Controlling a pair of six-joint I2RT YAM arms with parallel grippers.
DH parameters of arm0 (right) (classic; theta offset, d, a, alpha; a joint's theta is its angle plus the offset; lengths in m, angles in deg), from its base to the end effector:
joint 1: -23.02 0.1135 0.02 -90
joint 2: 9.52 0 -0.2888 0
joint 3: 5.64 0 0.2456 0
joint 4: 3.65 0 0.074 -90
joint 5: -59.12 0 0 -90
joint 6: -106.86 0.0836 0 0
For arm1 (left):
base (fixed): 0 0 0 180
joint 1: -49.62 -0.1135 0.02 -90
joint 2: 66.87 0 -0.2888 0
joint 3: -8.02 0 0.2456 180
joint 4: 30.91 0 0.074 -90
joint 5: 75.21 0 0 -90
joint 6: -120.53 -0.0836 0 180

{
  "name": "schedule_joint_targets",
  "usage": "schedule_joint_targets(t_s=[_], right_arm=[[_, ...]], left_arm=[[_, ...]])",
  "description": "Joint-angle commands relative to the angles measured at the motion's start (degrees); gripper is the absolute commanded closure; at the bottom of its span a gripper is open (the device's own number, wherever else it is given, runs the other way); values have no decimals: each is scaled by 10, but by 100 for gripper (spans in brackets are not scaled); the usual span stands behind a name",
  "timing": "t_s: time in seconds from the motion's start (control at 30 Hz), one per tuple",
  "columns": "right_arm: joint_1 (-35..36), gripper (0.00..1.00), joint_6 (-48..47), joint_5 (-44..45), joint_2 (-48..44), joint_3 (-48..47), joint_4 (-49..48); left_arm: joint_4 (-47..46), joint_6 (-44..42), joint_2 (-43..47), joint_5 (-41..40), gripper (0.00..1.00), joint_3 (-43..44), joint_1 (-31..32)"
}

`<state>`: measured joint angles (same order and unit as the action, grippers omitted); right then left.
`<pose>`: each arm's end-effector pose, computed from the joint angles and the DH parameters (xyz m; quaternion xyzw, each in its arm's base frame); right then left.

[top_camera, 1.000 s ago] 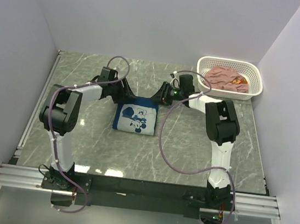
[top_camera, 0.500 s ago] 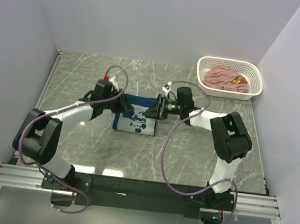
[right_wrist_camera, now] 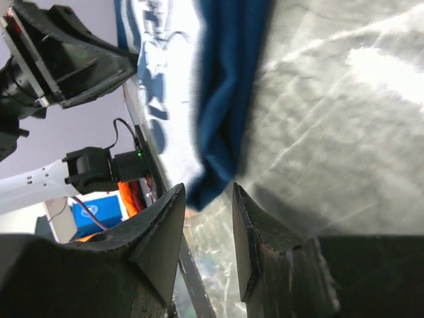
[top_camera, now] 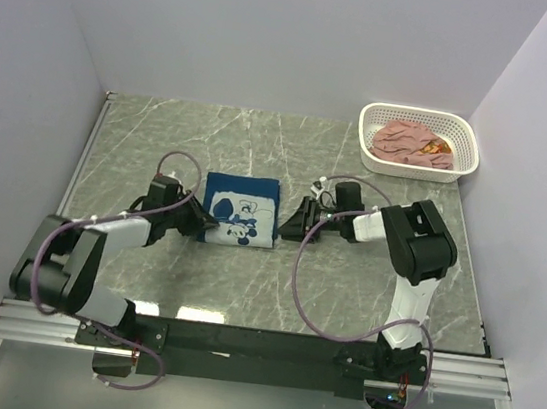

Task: Fold and stack the t-shirts
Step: Fold the tshirt

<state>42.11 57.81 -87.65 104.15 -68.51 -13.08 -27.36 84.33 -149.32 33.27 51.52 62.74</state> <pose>0.3373 0.1907 0.1085 -0.0402 0.8243 0.5563 0.0969 0.2726 -0.0907 0.1418 -0.2534 0.8696 -0.3418 0.2506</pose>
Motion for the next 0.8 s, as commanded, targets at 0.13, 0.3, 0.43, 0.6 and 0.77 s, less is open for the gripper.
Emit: schedule_joint_targets(t_s=[0.13,0.3,0.43,0.6,0.77], right_arm=[[41,59,17,10,-119,-8,-16],[107,61,50,14,-103,-49,-46],[148,63,87,18,-22,-84,-92],[142,64,89,31,59,-88,-110],[116,64,56,43,47,-54,-79]], left_arm=[[78,-25,118,-41,67,13,-5],[66,-19,107,-56,73,-3,-5],[52,-5,64,-70,83,-17,-4],[42,17,36,-89,87,-40,-5],[94,25,52,-96,88,-27,-8]])
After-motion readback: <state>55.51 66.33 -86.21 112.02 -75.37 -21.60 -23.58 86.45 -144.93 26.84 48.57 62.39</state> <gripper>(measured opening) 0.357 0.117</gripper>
